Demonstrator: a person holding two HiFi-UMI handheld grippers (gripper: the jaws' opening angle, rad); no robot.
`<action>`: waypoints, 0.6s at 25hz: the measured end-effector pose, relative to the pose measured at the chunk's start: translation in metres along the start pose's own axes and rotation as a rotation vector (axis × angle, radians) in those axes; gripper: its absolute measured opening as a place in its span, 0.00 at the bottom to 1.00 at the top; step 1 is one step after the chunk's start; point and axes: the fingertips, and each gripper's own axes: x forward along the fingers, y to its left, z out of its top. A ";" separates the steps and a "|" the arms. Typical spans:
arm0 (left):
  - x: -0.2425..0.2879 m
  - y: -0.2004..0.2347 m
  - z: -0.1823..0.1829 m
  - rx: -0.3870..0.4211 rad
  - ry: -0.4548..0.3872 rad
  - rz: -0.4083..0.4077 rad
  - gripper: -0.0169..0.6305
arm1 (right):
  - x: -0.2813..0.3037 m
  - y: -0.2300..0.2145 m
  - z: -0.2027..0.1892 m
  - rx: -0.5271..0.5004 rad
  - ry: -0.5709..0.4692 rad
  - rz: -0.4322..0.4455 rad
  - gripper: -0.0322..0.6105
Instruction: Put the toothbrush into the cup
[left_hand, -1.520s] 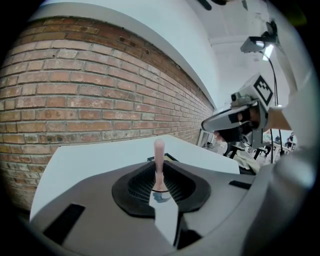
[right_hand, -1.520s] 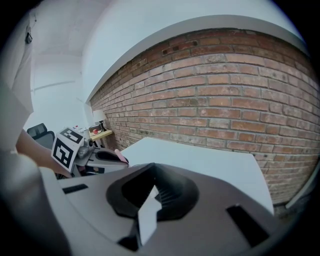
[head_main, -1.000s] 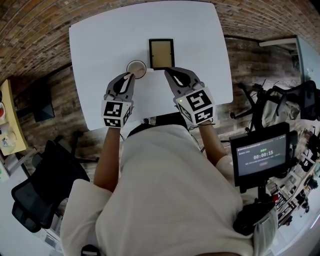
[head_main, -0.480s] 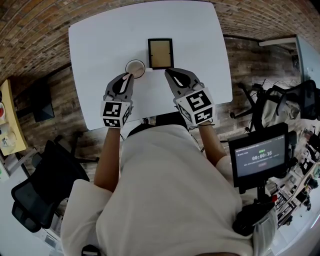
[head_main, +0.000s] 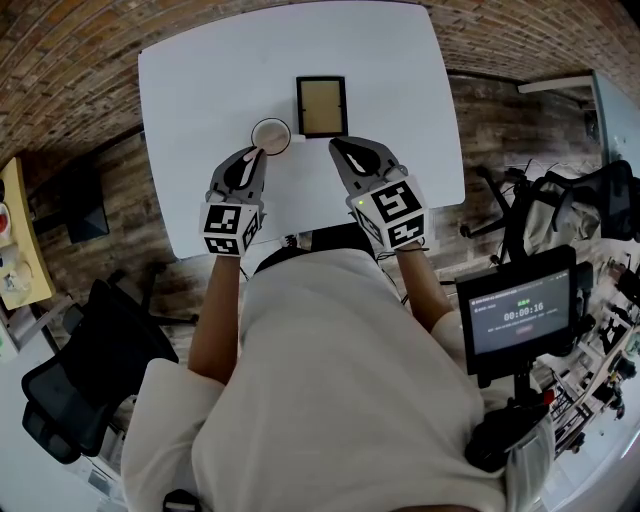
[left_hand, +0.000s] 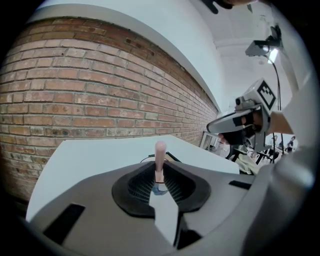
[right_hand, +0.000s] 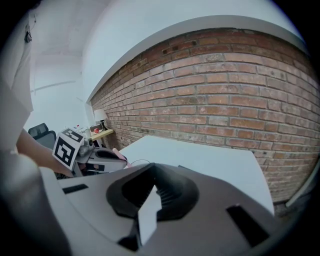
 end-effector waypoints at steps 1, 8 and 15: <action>0.000 0.000 -0.001 -0.003 0.001 0.001 0.11 | 0.000 0.000 -0.001 0.001 0.001 0.001 0.05; 0.000 0.003 -0.002 -0.030 0.002 0.008 0.11 | -0.001 -0.001 -0.003 0.006 0.001 -0.003 0.05; -0.001 0.006 -0.005 -0.052 0.002 0.015 0.11 | -0.001 -0.001 -0.005 0.008 0.004 -0.003 0.05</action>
